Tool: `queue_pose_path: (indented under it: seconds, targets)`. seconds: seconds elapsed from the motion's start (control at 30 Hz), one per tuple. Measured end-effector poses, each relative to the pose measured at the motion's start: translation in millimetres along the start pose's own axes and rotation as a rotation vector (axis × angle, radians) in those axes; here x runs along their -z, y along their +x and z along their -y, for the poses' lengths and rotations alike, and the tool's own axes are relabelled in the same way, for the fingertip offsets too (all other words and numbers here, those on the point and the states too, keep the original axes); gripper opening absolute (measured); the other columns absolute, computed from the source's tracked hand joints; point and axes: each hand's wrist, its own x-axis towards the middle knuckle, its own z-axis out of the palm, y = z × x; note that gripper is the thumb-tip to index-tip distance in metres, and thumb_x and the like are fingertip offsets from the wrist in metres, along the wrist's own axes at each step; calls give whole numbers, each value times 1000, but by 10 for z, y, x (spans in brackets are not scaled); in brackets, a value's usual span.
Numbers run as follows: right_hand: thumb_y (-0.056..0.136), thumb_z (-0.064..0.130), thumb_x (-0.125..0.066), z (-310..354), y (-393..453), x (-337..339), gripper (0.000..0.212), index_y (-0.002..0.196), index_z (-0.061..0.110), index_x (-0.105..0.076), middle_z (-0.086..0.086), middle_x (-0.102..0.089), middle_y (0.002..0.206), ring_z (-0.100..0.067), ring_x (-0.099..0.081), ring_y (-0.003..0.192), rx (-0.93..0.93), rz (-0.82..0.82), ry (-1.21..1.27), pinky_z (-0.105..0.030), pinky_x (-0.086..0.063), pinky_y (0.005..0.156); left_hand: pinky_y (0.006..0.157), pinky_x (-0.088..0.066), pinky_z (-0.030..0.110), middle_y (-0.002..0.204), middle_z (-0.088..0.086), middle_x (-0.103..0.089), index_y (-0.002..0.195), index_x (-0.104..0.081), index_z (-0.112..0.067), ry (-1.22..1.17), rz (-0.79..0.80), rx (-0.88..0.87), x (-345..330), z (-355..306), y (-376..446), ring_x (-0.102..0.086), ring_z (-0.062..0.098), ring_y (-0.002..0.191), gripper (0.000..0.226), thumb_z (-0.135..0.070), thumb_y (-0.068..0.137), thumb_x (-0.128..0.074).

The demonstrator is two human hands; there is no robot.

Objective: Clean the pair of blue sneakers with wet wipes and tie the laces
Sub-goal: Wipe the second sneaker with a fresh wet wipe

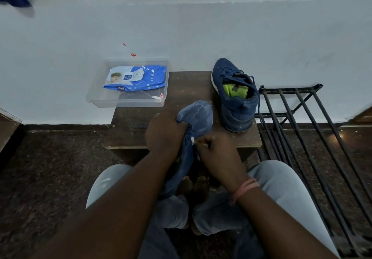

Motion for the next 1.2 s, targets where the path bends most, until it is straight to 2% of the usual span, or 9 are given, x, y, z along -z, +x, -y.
queue_pose_path:
  seconds: [0.07, 0.13, 0.27, 0.47, 0.63, 0.7, 0.87, 1.03, 1.2]
  targets:
    - [92, 21, -68, -51, -27, 32, 28, 65, 16, -71, 6, -66, 60, -7, -61, 57, 4, -3, 63, -20, -46, 55, 58, -47, 31, 75, -3, -66, 80, -73, -23, 15, 2, -1, -2, 3, 9, -65, 19, 70, 34, -56, 77, -65]
    - [91, 22, -69, -109, 152, 5, 25, 67, 17, -71, 6, -66, 63, -6, -61, 59, 39, -103, -18, -26, -50, 59, 59, -45, 31, 77, -3, -67, 83, -74, -23, 16, 0, -8, -1, 6, 18, -64, 19, 72, 33, -55, 79, -64]
    - [90, 18, -58, -83, 515, -30, 22, 75, 10, -71, -7, -68, 74, -24, -64, 67, 22, -151, -262, -38, -54, 61, 60, -43, 31, 79, -2, -67, 86, -74, -21, 20, -3, -25, 23, -11, 7, -64, 20, 74, 31, -51, 82, -65]
    - [94, 21, -61, 26, 4, -17, 31, 66, 14, -71, 1, -65, 64, -12, -58, 58, 80, -4, -168, -31, -44, 59, 61, -53, 33, 76, -3, -66, 81, -71, -24, 30, -7, 15, -1, -18, -7, -64, 18, 70, 31, -54, 79, -63]
    - [93, 23, -60, -99, 446, -1, 22, 77, 14, -73, -4, -69, 75, -21, -64, 68, 41, -92, -277, -33, -52, 62, 62, -51, 33, 79, -2, -67, 84, -73, -24, 39, 7, 15, 5, -4, 13, -65, 20, 73, 32, -54, 80, -63]
    - [92, 19, -55, -59, 575, -24, 21, 83, 9, -72, -9, -71, 83, -26, -66, 74, 6, -96, -320, -29, -46, 61, 63, -53, 33, 78, -2, -67, 84, -73, -24, 24, 8, 23, 11, -16, 18, -66, 20, 72, 32, -54, 79, -63]
    - [93, 17, -57, 66, 191, -13, 30, 67, 7, -67, -6, -67, 68, -19, -59, 61, 7, -10, -230, -31, -41, 57, 58, -48, 31, 72, -3, -65, 79, -72, -22, 10, 5, 36, 34, -50, -22, -64, 18, 68, 30, -51, 79, -65]
    - [93, 23, -59, -39, 377, -41, 25, 76, 12, -73, -5, -70, 73, -20, -64, 66, 53, -39, -299, -33, -50, 62, 56, -44, 29, 69, -6, -65, 80, -75, -22, 22, -10, 14, 49, -62, -46, -62, 14, 64, 29, -49, 84, -66]
    - [93, 19, -53, -54, 585, -82, 26, 69, 12, -61, -8, -66, 74, -24, -62, 65, -35, -69, -335, -29, -37, 57, 60, -52, 32, 67, -4, -65, 78, -75, -21, 6, 16, 31, 70, -73, -30, -64, 17, 66, 29, -48, 83, -65]
